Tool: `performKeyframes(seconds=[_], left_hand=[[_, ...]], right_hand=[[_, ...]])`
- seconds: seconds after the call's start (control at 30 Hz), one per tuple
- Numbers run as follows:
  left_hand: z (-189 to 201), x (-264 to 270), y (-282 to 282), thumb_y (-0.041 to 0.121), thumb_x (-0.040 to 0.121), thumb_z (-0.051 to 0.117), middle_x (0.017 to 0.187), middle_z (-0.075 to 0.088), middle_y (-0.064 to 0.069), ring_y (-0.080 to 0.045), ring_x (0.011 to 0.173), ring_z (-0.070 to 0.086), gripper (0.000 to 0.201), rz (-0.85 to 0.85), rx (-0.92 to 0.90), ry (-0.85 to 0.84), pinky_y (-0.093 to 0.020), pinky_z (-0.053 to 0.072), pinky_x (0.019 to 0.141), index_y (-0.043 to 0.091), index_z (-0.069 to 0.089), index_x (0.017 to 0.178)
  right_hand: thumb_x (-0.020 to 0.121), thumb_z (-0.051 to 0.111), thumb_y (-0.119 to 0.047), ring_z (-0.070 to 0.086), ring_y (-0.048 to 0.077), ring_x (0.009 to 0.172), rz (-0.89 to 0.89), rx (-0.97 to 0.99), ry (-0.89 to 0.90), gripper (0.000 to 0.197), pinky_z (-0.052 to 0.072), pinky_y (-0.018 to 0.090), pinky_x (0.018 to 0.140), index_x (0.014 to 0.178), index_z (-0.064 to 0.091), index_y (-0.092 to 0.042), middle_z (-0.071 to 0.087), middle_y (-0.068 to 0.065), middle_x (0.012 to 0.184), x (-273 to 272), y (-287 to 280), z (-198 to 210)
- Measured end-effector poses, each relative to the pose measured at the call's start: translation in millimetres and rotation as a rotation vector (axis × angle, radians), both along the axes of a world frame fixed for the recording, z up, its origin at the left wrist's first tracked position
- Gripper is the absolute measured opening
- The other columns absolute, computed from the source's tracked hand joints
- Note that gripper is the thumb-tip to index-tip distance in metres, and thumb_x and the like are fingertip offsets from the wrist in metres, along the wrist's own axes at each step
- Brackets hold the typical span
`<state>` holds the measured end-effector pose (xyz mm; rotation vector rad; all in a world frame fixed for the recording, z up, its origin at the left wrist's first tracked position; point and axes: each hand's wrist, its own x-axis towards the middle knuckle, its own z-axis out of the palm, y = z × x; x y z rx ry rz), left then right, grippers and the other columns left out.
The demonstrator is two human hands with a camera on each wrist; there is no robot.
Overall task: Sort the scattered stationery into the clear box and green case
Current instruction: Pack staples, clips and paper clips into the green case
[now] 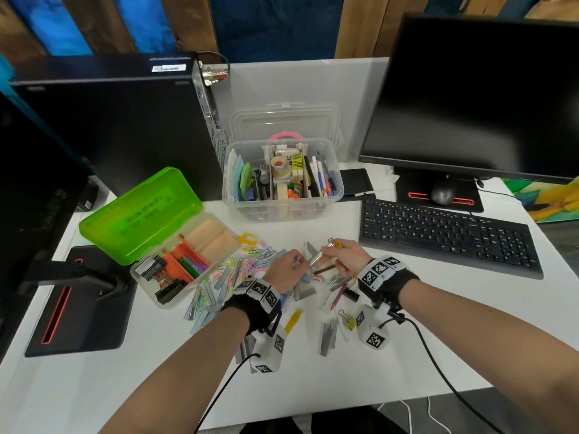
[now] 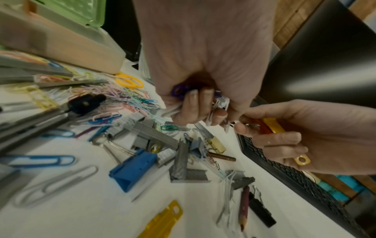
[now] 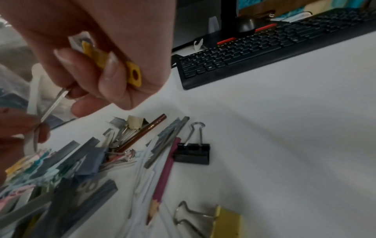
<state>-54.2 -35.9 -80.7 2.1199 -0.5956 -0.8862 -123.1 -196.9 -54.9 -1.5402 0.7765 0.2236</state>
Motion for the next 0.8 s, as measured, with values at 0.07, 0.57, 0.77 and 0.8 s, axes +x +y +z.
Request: performKeyframes(seconds=[0.07,0.57,0.77,0.8], left_hand=[[0,3,1,0.027,0.096,0.05,0.08,0.059,-0.015,-0.023,0.065,0.052,0.02,0.055,-0.03,0.03,-0.039,0.047,0.063,0.02,0.045,0.078],[2,2,6,0.016,0.098,0.043,0.07,0.033,0.001,-0.02,0.073,0.035,0.033,-0.047,0.137,-0.084,-0.029,0.026,0.063,0.018,0.028,0.069],[-1,1,10,0.012,0.1,0.039,0.073,0.036,0.0,-0.011,0.06,0.033,0.007,-0.038,0.063,-0.02,-0.018,0.029,0.049,0.006,0.036,0.097],[1,0,10,0.012,0.101,0.038,0.073,0.036,0.0,-0.01,0.06,0.033,0.006,-0.03,0.059,-0.006,-0.016,0.031,0.047,0.006,0.035,0.1]], right_hand=[[0.096,0.053,-0.014,0.029,0.007,0.026,-0.003,0.043,-0.014,0.013,0.019,0.011,0.032,0.09,0.055,-0.002,0.066,0.001,0.06,-1,-1,2],[0.086,0.061,-0.031,0.055,0.022,0.081,0.558,-0.733,0.13,0.02,0.038,0.028,0.066,0.094,0.054,-0.014,0.057,0.002,0.088,-13,9,-10],[0.088,0.048,-0.016,0.06,0.021,0.1,1.048,-0.927,0.154,0.024,0.043,0.026,0.076,0.107,0.059,-0.026,0.063,-0.003,0.11,-26,11,-8],[0.088,0.046,-0.014,0.059,0.021,0.102,1.078,-0.939,0.147,0.028,0.043,0.026,0.078,0.109,0.059,-0.027,0.063,-0.004,0.111,-27,11,-8]])
